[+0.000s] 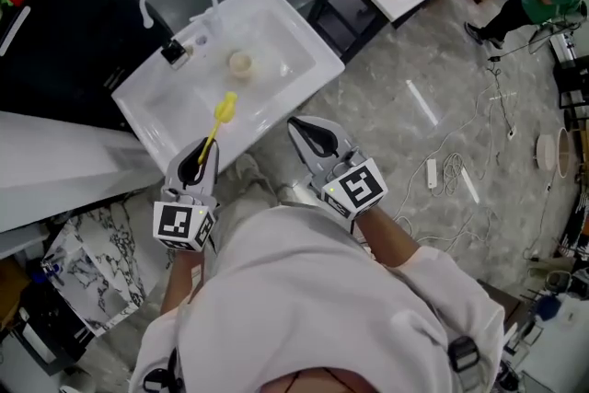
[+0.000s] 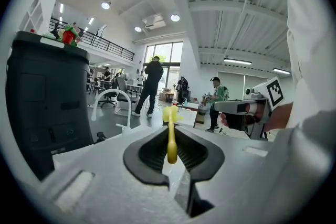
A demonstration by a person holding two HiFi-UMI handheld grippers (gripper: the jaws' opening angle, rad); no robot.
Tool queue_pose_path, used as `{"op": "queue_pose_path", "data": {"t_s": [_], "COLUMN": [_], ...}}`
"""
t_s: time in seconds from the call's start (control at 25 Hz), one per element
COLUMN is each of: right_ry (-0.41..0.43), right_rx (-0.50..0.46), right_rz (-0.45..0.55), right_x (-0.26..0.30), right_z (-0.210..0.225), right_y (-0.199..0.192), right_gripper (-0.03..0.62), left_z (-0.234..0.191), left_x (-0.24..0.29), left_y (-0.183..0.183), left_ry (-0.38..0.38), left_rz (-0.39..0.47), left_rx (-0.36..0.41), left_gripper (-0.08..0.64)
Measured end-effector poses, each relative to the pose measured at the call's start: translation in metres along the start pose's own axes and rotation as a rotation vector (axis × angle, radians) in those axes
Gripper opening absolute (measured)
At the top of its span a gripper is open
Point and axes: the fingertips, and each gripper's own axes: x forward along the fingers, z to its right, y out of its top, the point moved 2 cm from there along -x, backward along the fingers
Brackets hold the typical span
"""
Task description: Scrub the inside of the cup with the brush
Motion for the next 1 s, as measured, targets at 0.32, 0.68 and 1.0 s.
{"op": "queue_pose_path", "data": {"t_s": [0.32,0.68,1.0], "right_ry": [-0.035,-0.039,0.017], "right_rx": [-0.017,-0.015,-0.011], "right_rz": [-0.011,-0.031,-0.035], "right_x": [0.061,0.094,0.11], "right_z": [0.031,0.044,0.072], "right_y": [0.015,0.012,0.012], "right_gripper": [0.009,0.009,0.009], "left_z": [-0.045,-0.069,-0.066], "left_x": [0.047,0.069,0.094], "left_y": [0.01,0.007,0.01], "left_ry": [-0.062,-0.092,-0.068], "left_rz": [-0.01,-0.025,-0.038], "left_rx": [-0.012,-0.02,-0.027], "left_gripper": [0.04,0.04,0.04]}}
